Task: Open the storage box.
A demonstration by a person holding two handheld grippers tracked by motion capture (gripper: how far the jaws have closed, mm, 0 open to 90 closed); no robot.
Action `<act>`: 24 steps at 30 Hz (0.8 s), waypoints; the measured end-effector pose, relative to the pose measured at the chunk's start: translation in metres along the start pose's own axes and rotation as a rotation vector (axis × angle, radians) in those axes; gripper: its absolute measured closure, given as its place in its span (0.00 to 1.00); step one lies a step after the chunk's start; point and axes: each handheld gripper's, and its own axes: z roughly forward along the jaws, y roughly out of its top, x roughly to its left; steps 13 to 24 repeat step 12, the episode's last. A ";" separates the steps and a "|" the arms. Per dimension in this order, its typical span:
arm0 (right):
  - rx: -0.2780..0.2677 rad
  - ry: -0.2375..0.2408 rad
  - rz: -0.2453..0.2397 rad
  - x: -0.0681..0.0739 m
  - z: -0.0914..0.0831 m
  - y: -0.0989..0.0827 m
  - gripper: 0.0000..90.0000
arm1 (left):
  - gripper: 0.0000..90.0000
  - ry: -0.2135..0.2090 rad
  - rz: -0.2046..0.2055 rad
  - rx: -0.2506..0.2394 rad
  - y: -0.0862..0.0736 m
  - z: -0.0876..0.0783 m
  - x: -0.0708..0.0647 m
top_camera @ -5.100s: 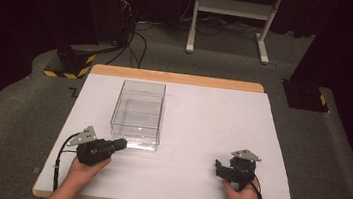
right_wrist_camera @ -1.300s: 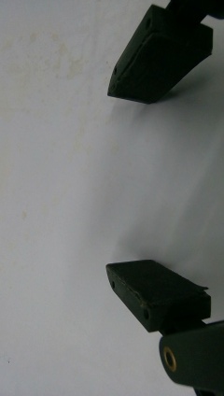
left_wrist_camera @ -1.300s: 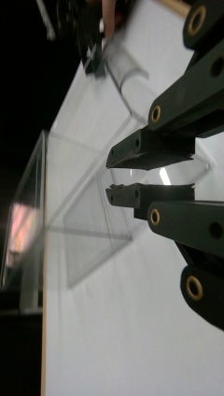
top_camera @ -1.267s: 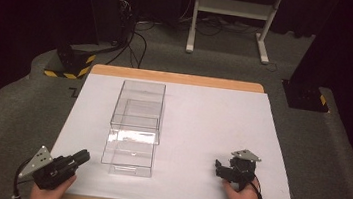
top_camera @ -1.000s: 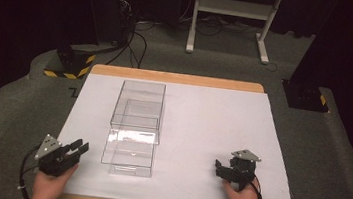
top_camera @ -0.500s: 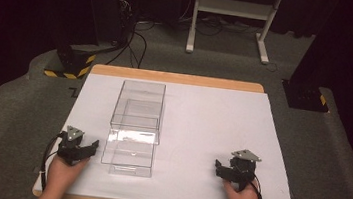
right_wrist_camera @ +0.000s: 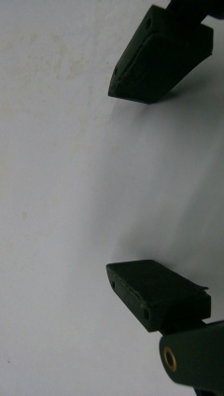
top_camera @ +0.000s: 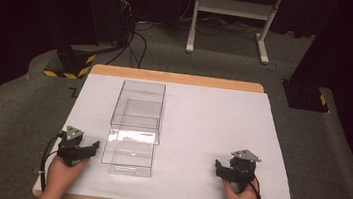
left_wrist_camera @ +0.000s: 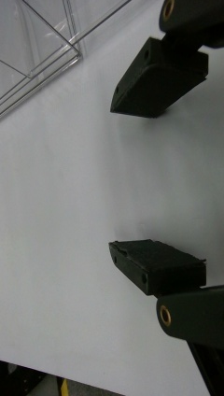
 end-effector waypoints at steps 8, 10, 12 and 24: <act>0.001 0.001 0.001 0.000 0.000 0.000 0.15 | 0.31 -0.006 0.000 0.003 0.000 0.000 0.000; 0.001 0.001 0.001 0.000 0.000 0.000 0.15 | 0.31 -0.007 0.000 0.003 0.000 0.000 0.000; 0.000 0.001 -0.002 0.000 0.000 0.000 0.15 | 0.30 -0.010 -0.001 0.004 0.000 0.000 0.000; 0.000 0.001 -0.002 0.000 0.000 0.000 0.15 | 0.30 -0.010 -0.001 0.004 0.000 0.000 0.000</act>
